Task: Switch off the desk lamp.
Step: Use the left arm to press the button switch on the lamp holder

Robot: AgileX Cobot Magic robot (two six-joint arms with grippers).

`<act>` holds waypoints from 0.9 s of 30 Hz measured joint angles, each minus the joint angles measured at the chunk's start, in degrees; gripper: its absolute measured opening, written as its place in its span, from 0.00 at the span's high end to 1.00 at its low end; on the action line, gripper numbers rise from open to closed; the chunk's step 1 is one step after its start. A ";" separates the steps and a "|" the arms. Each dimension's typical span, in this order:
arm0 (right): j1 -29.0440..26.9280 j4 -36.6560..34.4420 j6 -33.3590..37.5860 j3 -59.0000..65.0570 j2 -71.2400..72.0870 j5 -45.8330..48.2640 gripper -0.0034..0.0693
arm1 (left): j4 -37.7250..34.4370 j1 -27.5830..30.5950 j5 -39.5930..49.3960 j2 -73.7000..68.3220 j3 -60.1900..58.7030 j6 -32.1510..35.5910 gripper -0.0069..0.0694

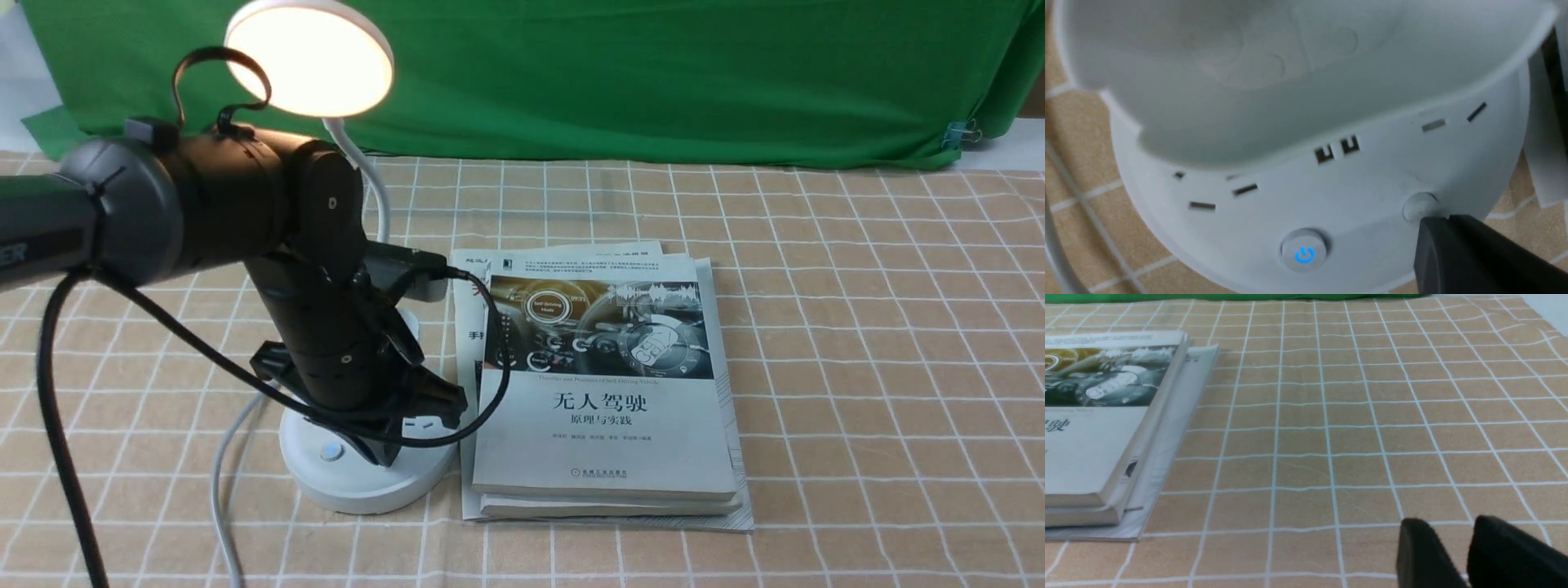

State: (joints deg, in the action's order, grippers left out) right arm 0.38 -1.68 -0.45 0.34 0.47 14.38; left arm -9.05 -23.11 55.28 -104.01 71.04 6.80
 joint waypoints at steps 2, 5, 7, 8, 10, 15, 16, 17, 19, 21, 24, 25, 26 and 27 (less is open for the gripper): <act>0.00 0.00 0.00 0.00 0.00 0.00 0.62 | -0.14 0.01 0.50 -1.07 0.02 0.00 0.91; 0.00 0.00 0.00 0.00 0.00 0.00 0.62 | -0.18 0.01 0.88 -1.75 0.58 0.05 0.91; 0.00 0.00 0.00 0.00 0.00 0.00 0.62 | -0.07 0.01 0.88 -1.81 0.60 0.05 0.91; 0.00 0.00 0.00 0.00 0.00 0.00 0.62 | -0.07 0.01 0.88 -1.75 0.64 0.05 0.91; 0.00 0.00 0.00 0.00 0.00 0.00 0.62 | 0.05 0.01 0.65 -1.27 0.64 0.05 0.91; 0.00 0.00 0.00 0.00 0.00 0.00 0.62 | 0.25 0.06 -0.98 2.70 0.53 0.05 0.91; 0.00 0.00 0.00 0.00 0.00 0.00 0.62 | 0.25 0.06 -1.14 3.21 0.53 0.05 0.91; 0.00 0.00 0.00 0.00 0.00 0.00 0.62 | 0.25 0.06 -1.39 3.87 0.53 0.05 0.91; 0.00 0.00 0.00 0.00 0.00 0.00 0.62 | 0.25 0.06 -1.57 3.99 0.53 0.05 0.91; 0.00 0.00 0.00 0.00 0.00 0.00 0.62 | 0.25 0.06 -1.75 3.14 0.53 0.05 0.91; 0.00 0.00 0.00 0.00 0.00 0.00 0.62 | 0.25 0.06 -2.10 0.61 0.53 0.05 0.91; 0.00 0.00 0.00 0.00 0.00 0.00 0.62 | 0.25 0.06 -2.10 -0.36 0.53 0.05 0.91; 0.00 0.00 0.00 0.00 0.00 0.00 0.62 | 0.25 0.06 -2.05 -1.29 0.53 0.05 0.91; 0.00 0.00 0.00 0.00 0.00 0.00 0.62 | 0.25 0.06 -1.88 -1.71 0.59 0.05 0.91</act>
State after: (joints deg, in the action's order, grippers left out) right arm 0.38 -1.68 -0.45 0.34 0.47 14.38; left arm -8.79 -23.05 53.40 -105.72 71.63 6.84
